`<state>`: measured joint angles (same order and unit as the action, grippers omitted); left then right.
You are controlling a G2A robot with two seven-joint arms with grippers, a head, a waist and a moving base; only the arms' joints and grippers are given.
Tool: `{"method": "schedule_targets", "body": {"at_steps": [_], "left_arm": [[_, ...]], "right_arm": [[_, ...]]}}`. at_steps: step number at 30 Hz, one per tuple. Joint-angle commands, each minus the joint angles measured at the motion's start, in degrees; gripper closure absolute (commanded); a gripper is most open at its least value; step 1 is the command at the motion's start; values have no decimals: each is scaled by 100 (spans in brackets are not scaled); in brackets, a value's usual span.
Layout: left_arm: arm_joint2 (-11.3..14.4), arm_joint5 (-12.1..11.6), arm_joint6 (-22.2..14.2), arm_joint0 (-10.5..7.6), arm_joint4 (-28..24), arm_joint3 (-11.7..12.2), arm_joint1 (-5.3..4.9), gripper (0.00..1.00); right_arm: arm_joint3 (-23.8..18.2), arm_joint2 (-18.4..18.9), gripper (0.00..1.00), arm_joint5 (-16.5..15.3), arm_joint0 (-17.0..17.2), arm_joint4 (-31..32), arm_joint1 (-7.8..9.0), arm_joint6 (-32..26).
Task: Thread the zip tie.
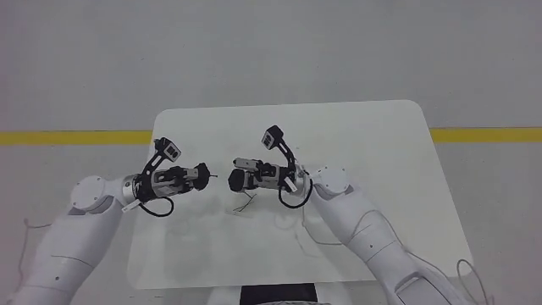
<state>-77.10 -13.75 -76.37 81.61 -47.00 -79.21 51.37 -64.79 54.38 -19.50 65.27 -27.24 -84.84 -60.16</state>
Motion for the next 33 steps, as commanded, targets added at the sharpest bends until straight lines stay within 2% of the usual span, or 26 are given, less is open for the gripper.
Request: {"method": "schedule_targets", "body": {"at_steps": [1,5,12,20,21,22,25,26,30,33], "left_arm": [[3,-45,64,17,16,-4,3,100],[-4,-136,178,35,35,-10,9,100],[-4,-136,178,35,35,-10,9,100],[-4,-136,178,35,35,-10,9,100],[-4,-136,178,35,35,-10,9,100],[-4,-136,178,35,35,-10,9,100],[-4,-136,178,35,35,-10,9,100],[-4,-136,178,35,35,-10,9,100],[-4,-136,178,35,35,-10,9,100],[-4,-136,178,35,35,-10,9,100]], "right_arm": [[-32,-26,0,2,22,42,-18,279],[-85,-42,0,2,81,57,-37,491],[-85,-42,0,2,81,57,-37,491],[-333,-98,0,166,207,258,-8,827],[-335,-103,20,178,208,251,-7,839],[-332,-108,53,184,208,247,-6,848],[-321,-125,63,175,207,273,1,876],[-319,-131,70,168,209,277,2,880],[-307,-152,86,141,208,283,11,891],[-298,-179,91,135,199,277,10,901]]}}
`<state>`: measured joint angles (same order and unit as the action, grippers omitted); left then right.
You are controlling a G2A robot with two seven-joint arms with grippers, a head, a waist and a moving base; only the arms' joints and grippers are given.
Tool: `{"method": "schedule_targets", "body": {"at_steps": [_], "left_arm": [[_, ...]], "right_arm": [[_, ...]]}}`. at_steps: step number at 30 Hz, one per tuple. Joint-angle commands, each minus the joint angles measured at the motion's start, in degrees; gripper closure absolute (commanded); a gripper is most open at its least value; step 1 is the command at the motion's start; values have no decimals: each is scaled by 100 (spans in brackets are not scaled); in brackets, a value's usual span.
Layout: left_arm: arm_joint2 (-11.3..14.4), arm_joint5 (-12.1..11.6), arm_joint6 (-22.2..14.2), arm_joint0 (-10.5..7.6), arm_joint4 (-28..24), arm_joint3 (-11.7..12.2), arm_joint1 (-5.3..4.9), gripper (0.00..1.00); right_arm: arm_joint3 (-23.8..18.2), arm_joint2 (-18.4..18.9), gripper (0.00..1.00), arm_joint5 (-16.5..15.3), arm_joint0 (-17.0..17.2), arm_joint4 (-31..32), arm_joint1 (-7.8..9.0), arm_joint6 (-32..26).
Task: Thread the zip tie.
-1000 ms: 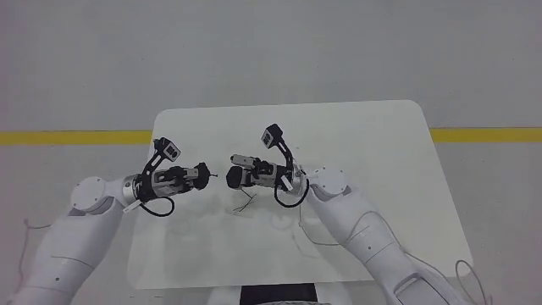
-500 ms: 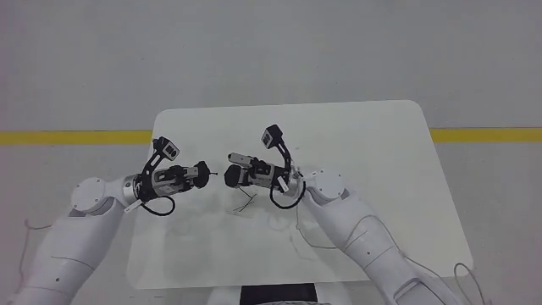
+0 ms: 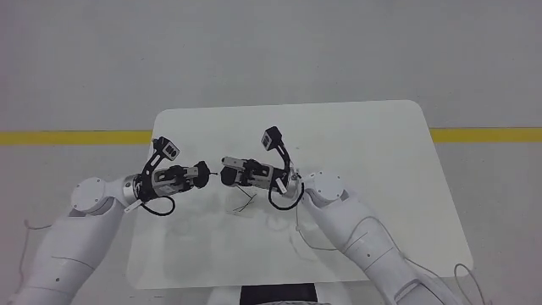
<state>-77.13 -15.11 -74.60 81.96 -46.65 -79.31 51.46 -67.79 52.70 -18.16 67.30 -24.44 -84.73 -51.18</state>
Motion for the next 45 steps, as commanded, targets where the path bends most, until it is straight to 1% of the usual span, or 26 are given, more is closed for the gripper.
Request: {"method": "schedule_targets", "body": {"at_steps": [1,3,5,6,12,17,23,27,30,43,45], "left_arm": [[0,0,0,0,0,0,0,100],[0,0,0,0,0,0,0,100],[0,0,0,0,0,0,0,100],[0,0,0,0,0,0,0,100],[0,0,0,0,0,0,0,100],[0,0,0,0,0,0,0,100],[0,0,0,0,0,0,0,100],[0,0,0,0,0,0,0,100],[0,0,0,0,0,0,0,100],[0,0,0,0,0,0,0,100],[0,0,0,0,0,0,0,100]], "right_arm": [[5,-30,92,4,-13,4,-3,9],[11,-57,94,18,-23,7,-5,16],[23,-83,99,29,-39,9,-7,32],[27,-92,100,28,-44,9,-8,39],[20,-154,100,-13,-58,-16,-11,27],[33,-193,89,-31,-78,-49,-13,0],[59,-218,87,-47,-95,-76,-10,7],[67,-238,87,-54,-102,-90,-9,2],[61,-258,89,-56,-112,-97,-9,-4],[36,-309,87,-66,-127,-106,2,-3],[34,-311,88,-71,-123,-108,5,6]]}}
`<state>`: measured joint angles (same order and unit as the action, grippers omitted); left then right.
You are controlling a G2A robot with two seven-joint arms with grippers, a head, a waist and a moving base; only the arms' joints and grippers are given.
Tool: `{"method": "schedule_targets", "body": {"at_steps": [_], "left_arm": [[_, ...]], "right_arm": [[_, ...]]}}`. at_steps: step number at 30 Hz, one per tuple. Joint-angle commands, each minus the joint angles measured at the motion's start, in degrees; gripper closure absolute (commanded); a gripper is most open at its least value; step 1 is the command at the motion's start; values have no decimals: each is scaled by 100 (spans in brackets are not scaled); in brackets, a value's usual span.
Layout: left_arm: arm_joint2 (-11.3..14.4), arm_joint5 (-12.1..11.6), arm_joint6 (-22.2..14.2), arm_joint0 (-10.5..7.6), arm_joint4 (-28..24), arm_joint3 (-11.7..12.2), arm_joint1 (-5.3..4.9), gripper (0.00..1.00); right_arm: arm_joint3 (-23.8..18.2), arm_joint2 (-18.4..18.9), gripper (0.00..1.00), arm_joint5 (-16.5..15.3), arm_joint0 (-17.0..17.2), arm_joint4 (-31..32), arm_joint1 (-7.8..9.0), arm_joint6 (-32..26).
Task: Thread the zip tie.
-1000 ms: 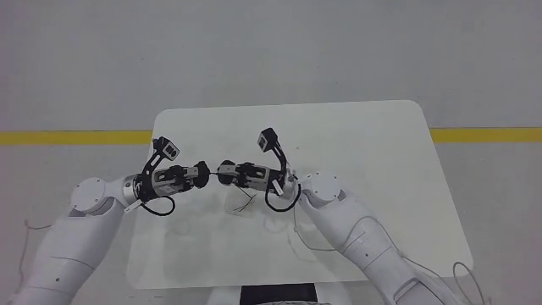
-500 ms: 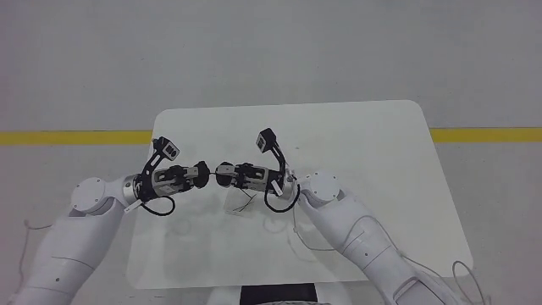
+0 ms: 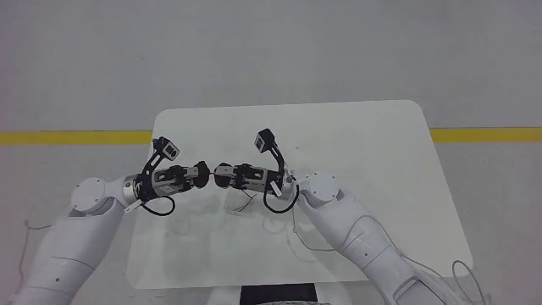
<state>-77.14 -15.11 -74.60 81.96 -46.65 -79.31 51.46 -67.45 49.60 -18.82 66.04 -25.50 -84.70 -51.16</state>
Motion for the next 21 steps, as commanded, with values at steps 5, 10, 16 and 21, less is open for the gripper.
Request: {"method": "schedule_targets", "body": {"at_steps": [5,10,16,21], "left_arm": [[0,0,0,0,0,0,0,100],[0,0,0,0,0,0,0,100],[0,0,0,0,0,0,0,100],[0,0,0,0,0,0,0,100]], "right_arm": [[-9,-4,87,-15,13,-3,11,9],[-25,-9,88,-25,31,4,20,34],[-36,-13,91,-30,48,-9,29,45],[-34,-23,100,-43,48,-19,33,55]]}}
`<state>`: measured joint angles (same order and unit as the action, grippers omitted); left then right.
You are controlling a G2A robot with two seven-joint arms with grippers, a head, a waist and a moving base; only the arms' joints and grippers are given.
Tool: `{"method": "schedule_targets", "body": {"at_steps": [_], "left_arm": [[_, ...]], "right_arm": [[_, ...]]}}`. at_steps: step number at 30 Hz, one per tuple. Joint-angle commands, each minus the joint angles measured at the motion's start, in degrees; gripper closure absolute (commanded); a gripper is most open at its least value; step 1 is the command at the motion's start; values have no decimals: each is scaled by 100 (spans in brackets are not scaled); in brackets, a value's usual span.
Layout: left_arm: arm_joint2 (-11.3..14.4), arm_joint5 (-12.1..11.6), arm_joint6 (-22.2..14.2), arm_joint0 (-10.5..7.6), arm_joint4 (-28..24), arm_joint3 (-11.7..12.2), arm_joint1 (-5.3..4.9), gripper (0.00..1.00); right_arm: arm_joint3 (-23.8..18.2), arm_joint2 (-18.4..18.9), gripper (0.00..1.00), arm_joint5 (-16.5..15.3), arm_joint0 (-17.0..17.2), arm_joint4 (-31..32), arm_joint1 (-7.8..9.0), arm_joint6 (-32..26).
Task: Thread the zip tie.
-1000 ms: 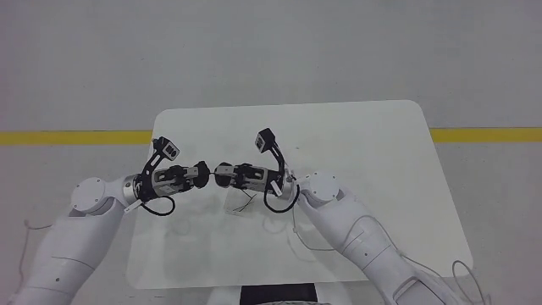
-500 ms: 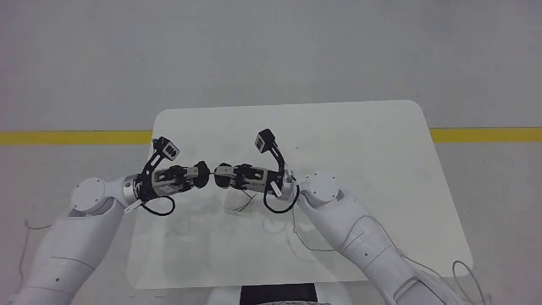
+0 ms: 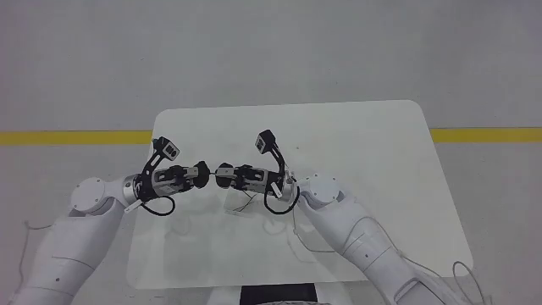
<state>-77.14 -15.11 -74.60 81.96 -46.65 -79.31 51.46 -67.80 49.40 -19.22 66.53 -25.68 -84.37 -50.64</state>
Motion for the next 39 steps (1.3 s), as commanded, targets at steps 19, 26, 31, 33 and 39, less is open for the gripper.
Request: {"method": "schedule_targets", "body": {"at_steps": [19,26,31,33,39], "left_arm": [[0,0,0,0,0,0,0,85],[36,63,219,37,63,-123,9,57],[24,80,218,51,63,-140,7,65],[21,80,218,53,59,-140,7,70],[16,80,212,54,51,-141,8,86]], "right_arm": [[-20,-21,100,-26,11,8,23,44],[-29,-25,100,-22,13,14,31,64],[-33,-36,100,-10,8,28,35,78],[-31,-43,100,-3,5,34,36,85],[-20,-67,100,22,-9,61,37,118]]}}
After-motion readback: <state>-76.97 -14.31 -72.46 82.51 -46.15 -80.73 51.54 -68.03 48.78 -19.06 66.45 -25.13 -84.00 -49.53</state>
